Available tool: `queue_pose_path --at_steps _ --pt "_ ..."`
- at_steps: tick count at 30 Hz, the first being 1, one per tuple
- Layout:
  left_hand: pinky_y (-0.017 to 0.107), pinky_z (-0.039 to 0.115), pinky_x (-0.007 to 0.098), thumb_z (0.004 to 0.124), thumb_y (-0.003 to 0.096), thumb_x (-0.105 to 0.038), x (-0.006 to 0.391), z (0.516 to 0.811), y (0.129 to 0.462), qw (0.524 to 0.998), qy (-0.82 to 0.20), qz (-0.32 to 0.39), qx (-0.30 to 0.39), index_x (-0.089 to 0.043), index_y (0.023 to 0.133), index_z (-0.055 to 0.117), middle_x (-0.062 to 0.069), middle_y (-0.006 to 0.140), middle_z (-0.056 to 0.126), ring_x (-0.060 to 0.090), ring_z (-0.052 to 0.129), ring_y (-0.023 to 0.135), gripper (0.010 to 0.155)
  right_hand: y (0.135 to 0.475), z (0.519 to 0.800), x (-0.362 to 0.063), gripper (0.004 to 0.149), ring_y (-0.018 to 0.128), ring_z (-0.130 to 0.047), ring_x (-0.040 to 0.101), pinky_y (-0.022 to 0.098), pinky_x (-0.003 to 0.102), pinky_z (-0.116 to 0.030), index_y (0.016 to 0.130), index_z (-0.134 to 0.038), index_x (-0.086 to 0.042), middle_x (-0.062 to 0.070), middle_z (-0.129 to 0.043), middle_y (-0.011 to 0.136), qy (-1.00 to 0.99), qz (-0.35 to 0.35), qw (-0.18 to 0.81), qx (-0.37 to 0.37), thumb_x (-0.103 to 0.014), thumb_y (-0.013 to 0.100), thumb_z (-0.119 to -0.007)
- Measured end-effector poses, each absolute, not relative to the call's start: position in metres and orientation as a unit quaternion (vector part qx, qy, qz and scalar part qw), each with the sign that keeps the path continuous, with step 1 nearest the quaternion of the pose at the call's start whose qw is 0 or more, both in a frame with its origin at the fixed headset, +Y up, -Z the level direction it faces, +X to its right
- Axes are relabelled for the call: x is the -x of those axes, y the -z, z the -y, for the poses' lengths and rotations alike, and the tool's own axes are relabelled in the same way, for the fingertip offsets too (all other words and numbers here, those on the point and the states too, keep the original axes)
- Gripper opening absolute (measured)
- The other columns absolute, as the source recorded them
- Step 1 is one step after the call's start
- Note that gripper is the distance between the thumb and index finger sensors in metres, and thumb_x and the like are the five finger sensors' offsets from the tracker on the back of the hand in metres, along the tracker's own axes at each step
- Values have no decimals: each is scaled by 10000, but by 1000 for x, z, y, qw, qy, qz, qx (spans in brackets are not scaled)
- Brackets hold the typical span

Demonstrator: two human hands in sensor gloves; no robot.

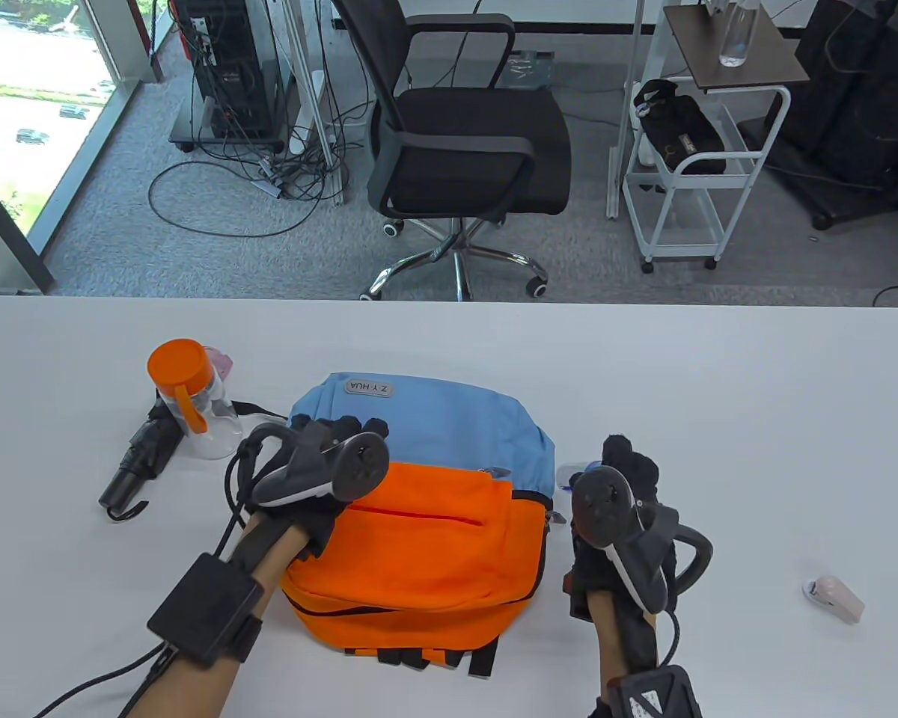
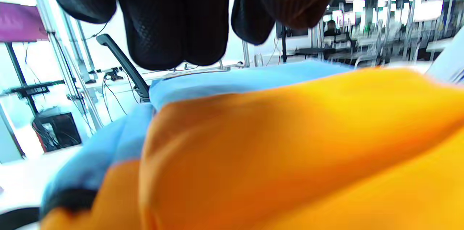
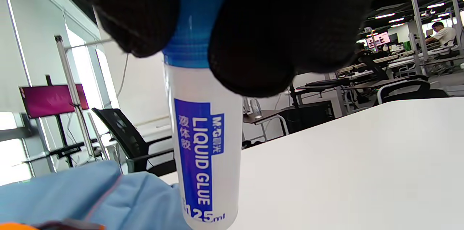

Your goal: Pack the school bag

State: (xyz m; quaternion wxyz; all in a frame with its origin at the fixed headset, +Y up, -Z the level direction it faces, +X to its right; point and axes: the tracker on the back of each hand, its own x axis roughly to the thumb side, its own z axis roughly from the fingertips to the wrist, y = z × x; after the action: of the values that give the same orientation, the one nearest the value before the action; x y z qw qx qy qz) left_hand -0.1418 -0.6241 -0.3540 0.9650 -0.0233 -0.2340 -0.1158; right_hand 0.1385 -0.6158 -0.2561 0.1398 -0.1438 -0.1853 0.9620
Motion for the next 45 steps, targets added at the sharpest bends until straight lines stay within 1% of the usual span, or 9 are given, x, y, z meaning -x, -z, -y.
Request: queue_pose_path --at_steps 3,6,10,14,20,30,37,41,45 --pt "620 793 607 808 462 -436 132 634 374 954 205 218 20 -213 924 919 -34 561 1058 223 1065 546 525 253 624 -140 650 430 -1065 207 322 312 -971 932 -650 -112 217 -838 848 -948 212 188 143 -382 377 -856" --pt "543 871 536 833 405 -490 130 644 382 950 204 233 28 -193 866 964 -55 456 1068 187 1086 466 564 250 628 -142 651 441 -1076 211 326 315 -985 923 -648 -104 214 -838 847 -941 237 201 131 -381 373 -859" --pt "633 776 610 785 355 -587 134 662 381 944 183 226 157 -112 1148 584 80 915 920 333 951 749 946 250 632 -145 651 447 -1085 216 330 317 -996 916 -650 -99 218 -839 845 -937 239 223 127 -378 369 -864" --pt "659 729 629 742 377 -601 140 665 380 946 142 228 184 -23 1169 439 162 1022 806 419 859 835 1027 248 631 -143 651 447 -1094 221 327 318 -1008 909 -651 -90 221 -842 838 -927 253 247 123 -376 366 -867" --pt "482 891 503 868 449 -368 143 667 371 945 139 296 -7 -107 804 940 48 638 1047 282 1032 540 446 236 615 -127 651 437 -1106 230 314 314 -1019 903 -655 -71 241 -844 825 -909 226 343 76 -378 372 -875" --pt "510 880 509 866 453 -368 160 615 378 963 3 268 -17 -158 797 968 37 668 1049 286 1026 580 416 288 653 -38 676 623 -1051 362 441 402 -999 925 -546 -42 283 -730 913 -869 -23 494 -7 -290 392 -880" --pt "522 867 516 858 453 -356 166 611 379 960 -26 279 -21 -161 805 957 41 686 1034 292 1014 598 415 303 631 -12 693 427 -1150 181 270 227 -1065 906 -578 -27 232 -890 788 -977 105 182 -40 -364 367 -854" --pt "532 862 520 856 449 -339 158 606 377 956 -7 293 -29 -160 803 957 45 693 1031 300 1008 610 409 311 637 9 720 458 -1026 254 328 355 -921 901 -605 -98 145 -917 796 -985 67 114 -112 -454 330 -861" --pt "542 858 522 851 449 -343 162 607 376 956 8 292 -37 -173 809 950 37 704 1025 296 1005 624 410 333 651 10 789 1019 -409 546 681 820 -426 974 -442 -270 226 -400 1096 -997 12 -19 -80 -632 322 -701"
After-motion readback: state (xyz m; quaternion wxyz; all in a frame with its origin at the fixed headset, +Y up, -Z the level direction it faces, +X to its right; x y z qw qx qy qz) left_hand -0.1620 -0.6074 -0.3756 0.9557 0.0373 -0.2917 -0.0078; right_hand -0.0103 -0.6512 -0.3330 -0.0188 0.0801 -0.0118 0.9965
